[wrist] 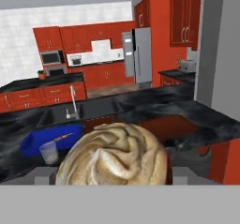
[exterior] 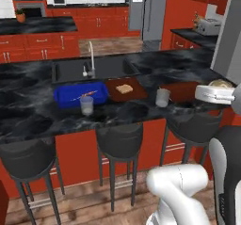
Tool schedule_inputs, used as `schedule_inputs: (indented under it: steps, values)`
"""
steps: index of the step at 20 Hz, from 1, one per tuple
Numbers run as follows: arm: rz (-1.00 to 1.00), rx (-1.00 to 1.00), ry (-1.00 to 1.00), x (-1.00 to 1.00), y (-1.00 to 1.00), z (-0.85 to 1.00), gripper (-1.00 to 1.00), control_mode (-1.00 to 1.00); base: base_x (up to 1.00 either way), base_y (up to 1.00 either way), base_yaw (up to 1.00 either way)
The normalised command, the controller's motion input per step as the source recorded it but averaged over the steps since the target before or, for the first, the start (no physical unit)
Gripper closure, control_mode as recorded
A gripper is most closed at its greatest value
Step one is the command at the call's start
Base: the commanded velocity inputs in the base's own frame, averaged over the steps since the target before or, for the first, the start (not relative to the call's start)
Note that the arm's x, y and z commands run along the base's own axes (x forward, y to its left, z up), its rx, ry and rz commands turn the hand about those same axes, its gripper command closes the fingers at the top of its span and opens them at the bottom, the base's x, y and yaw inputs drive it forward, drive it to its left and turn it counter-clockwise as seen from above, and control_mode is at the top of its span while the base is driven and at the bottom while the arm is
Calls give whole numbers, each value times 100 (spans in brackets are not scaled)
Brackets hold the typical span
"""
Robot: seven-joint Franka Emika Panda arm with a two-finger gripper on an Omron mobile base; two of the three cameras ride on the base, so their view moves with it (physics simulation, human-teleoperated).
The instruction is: Take the donut and cupcake from the fridge and place them on the empty tray on the dining counter.
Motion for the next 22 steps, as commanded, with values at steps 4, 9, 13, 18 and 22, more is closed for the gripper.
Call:
schedule_inputs:
  steps: [4, 9, 13, 18, 22]
  values:
    - [0, 0, 0, 0, 0, 0, 100, 100, 35, -100, 18]
    - [0, 0, 0, 0, 0, 0, 100, 100, 95, -94, 32]
    - [0, 0, 0, 0, 0, 0, 100, 100, 82, -92, 7]
    - [0, 0, 0, 0, 0, 0, 100, 100, 75, -4, -8]
    - [0, 0, 0, 0, 0, 0, 100, 100, 90, 0, -34]
